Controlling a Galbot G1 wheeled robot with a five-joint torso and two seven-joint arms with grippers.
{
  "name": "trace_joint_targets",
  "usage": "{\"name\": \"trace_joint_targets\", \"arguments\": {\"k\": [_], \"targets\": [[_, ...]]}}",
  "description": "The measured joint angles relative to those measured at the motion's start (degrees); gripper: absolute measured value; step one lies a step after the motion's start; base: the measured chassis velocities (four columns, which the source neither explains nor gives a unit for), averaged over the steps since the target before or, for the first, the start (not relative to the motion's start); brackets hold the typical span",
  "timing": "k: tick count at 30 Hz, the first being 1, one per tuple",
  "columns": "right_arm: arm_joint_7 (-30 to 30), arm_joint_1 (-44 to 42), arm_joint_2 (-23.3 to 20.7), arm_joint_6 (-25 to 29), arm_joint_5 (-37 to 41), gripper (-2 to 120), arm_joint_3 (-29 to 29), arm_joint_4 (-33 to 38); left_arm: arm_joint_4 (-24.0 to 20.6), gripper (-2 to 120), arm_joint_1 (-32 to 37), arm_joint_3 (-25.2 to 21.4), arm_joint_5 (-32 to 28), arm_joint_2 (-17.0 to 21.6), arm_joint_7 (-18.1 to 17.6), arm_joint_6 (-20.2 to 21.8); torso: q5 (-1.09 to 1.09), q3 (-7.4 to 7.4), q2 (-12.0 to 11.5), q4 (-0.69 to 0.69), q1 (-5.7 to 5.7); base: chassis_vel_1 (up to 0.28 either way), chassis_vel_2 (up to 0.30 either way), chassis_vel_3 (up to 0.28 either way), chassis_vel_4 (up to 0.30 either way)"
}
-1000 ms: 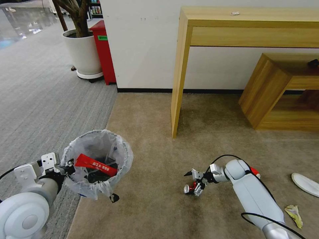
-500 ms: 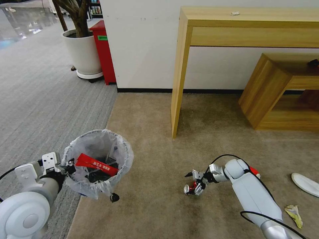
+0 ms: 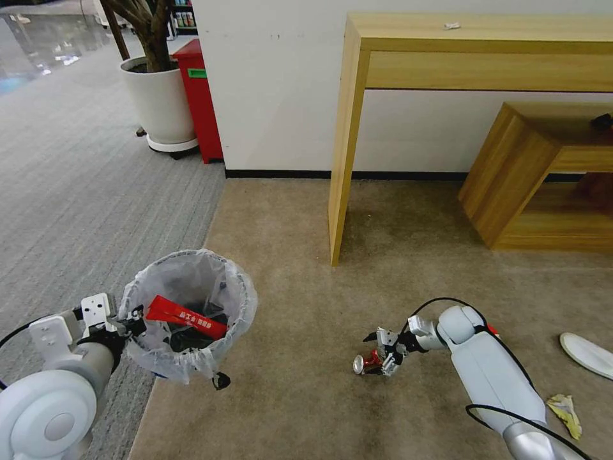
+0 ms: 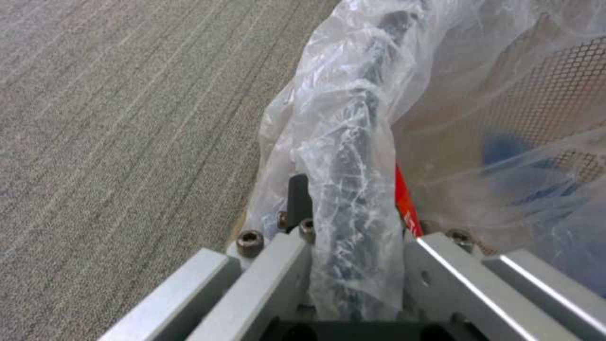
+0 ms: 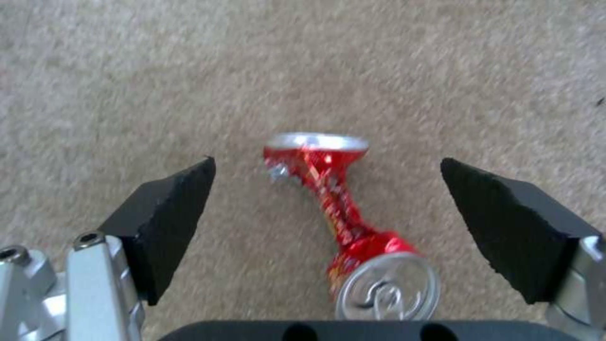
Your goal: Pick up the trash bin and place the garbage on the floor into it.
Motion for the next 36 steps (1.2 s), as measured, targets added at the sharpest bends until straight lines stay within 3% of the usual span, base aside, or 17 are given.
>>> {"name": "trace_joint_targets", "arguments": {"k": [36], "targets": [[3.69,1.9,2.37,0.51,-8.41,89,-0.46,-5.73,-0.31,0,-0.17,0.17,-0.21,0.24,0.12,0.0,0.0,0.0,0.0,0.0,0.0,0.0,0.0,0.0,0.0]]}}
